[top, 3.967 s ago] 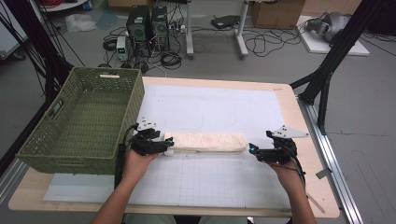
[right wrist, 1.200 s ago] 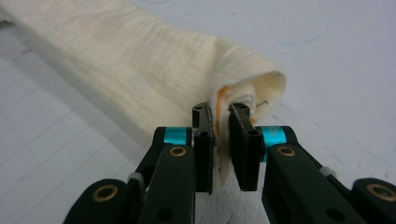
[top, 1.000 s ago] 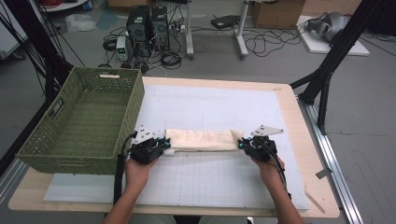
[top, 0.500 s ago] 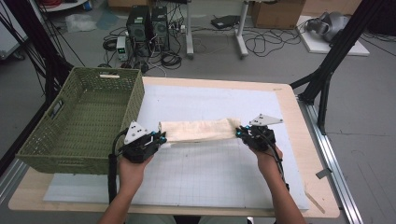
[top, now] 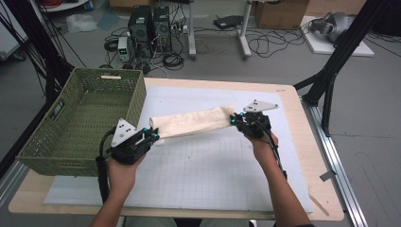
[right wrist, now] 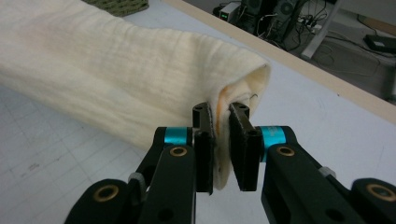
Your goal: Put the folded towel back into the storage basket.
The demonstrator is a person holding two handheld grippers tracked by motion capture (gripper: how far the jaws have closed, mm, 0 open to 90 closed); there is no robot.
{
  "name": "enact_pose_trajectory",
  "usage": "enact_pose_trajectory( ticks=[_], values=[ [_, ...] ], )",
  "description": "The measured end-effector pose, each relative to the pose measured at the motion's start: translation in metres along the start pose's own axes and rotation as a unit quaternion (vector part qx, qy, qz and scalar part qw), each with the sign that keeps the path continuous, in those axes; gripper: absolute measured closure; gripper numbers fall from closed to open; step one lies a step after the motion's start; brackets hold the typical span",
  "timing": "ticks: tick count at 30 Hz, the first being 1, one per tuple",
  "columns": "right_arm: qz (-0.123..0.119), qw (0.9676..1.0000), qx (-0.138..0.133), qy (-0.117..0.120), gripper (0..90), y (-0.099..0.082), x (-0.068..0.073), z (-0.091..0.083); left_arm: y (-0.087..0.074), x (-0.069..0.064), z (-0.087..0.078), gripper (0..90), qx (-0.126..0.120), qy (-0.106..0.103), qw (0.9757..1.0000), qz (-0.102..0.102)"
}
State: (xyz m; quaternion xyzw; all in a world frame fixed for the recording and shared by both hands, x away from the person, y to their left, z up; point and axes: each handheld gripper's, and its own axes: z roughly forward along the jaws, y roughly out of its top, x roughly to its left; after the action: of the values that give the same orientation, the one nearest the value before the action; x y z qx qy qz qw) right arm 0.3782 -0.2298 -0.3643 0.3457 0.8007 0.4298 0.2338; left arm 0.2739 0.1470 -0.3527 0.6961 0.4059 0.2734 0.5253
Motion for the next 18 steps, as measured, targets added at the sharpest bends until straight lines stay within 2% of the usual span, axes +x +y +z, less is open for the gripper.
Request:
enact_pose_trajectory(
  ticks=[9,12,18],
  values=[
    [-0.028,0.9994,-0.014,0.013,81.2,0.036,0.008,0.017,0.007,0.009,-0.021,82.5,-0.019,0.024,0.9995,0.0],
    [-0.036,0.9991,-0.014,0.017,81.2,0.046,0.012,0.024,0.009,0.012,-0.028,82.4,-0.021,0.033,0.9992,0.002],
    [-0.051,0.9981,-0.022,0.028,81.3,0.066,0.02,0.039,0.008,0.022,-0.041,82.4,-0.024,0.053,0.9983,-0.005]
  ],
)
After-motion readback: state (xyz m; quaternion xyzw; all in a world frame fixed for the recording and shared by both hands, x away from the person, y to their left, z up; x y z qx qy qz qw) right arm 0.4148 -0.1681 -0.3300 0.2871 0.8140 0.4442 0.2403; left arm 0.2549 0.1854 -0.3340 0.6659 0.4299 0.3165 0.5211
